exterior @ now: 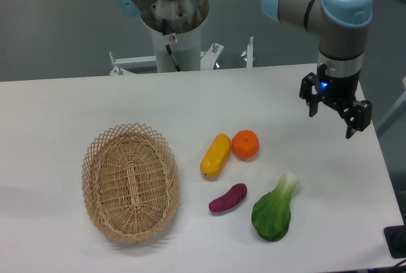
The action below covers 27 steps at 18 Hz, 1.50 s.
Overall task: Pick up the green vegetable from the table
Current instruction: 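Move the open gripper down over the bok choy stem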
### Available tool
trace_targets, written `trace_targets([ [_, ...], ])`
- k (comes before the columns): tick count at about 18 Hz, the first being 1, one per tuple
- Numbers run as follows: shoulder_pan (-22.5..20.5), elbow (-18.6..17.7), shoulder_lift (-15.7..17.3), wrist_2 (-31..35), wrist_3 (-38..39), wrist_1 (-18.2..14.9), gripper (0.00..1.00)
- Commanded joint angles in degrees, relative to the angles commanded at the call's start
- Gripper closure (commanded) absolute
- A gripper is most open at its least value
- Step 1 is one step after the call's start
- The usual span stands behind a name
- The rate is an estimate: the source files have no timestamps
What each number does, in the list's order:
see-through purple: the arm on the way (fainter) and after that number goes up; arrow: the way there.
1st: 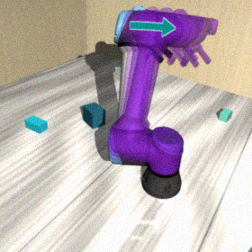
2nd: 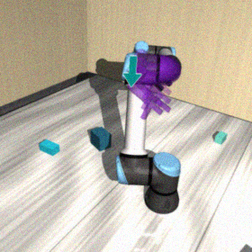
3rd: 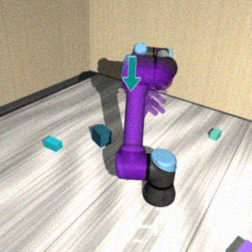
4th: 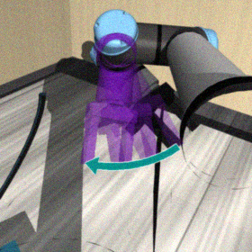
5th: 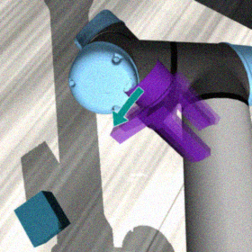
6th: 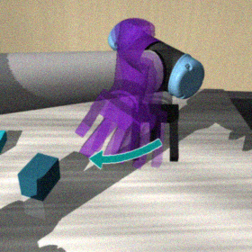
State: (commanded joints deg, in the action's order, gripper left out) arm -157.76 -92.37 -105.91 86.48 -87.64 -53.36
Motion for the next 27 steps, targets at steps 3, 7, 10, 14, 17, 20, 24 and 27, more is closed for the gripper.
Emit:
trace_targets([
  [3, 1.7, -0.7, -0.7, 0.0, 5.2, 2.5, 0.0],
  [7, 4.2, 0.3, -3.3, 0.0, 17.4, 2.7, 0.0],
  [10, 5.1, 2.4, -6.8, 0.0, 18.5, 4.8, 0.0],
  [14, 6.2, 6.0, -12.1, 0.3, 16.9, 5.6, 0.0],
  [17, 5.8, 6.4, -14.8, 0.4, 10.5, 5.6, 0.0],
  [20, 5.8, 6.2, -17.0, 0.4, 7.9, 5.8, 0.0],
  [24, 6.2, 4.2, -17.8, 0.6, 8.2, 5.9, 0.0],
  [27, 6.2, 2.2, -17.1, 0.6, 8.0, 6.2, 0.0],
])
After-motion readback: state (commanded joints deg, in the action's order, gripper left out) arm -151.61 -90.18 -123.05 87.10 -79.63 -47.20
